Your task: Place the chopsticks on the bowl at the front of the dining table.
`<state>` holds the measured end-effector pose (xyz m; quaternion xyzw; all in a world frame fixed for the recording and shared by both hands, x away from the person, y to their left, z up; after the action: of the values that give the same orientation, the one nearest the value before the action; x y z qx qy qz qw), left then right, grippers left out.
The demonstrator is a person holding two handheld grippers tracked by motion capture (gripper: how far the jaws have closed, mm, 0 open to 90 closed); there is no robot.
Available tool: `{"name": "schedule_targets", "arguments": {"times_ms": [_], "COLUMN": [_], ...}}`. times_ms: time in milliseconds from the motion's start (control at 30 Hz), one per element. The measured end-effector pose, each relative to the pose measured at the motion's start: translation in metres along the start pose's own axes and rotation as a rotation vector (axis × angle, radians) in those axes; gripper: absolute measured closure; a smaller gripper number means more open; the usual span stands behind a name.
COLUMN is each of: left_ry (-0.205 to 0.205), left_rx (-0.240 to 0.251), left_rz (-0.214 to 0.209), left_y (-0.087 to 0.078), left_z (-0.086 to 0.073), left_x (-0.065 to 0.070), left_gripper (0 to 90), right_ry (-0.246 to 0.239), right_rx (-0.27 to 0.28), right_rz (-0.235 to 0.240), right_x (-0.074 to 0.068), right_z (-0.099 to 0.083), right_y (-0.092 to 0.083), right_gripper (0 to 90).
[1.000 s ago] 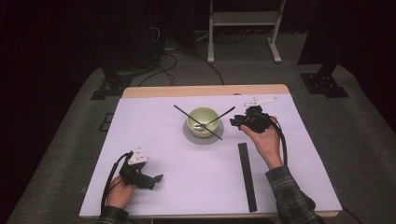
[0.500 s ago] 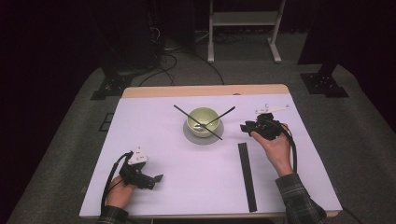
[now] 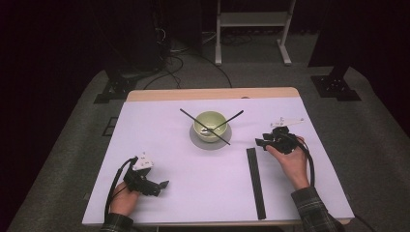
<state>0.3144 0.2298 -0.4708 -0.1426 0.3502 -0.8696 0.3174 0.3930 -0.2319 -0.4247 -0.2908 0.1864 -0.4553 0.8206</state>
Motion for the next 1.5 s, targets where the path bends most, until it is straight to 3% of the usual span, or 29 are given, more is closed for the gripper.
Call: {"name": "schedule_targets", "arguments": {"times_ms": [367, 1500], "left_ry": [0.000, 0.001], "left_rx": [0.001, 0.000], "left_rz": [0.000, 0.000], "left_y": [0.000, 0.000], "left_z": [0.000, 0.000], "left_x": [0.000, 0.000], "left_gripper": [0.0, 0.0], "right_ry": [-0.012, -0.038], "right_rx": [-0.067, -0.119], "right_rz": [-0.017, -0.040], "right_x": [0.002, -0.004], "right_z": [-0.015, -0.019], "right_y": [0.020, 0.028], "right_gripper": [43.3, 43.2]}}
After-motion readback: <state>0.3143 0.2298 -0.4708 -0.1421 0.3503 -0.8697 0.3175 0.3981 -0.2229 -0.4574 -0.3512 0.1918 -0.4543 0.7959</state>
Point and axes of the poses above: each handheld gripper's, and its own axes: y roughly forward along the jaws, z roughly out of its top, x roughly to its right, the point moved 1 cm from there along y, roughly forward along the jaws, and after that the axes turned 4 degrees about -z, right-handed, at the moved point
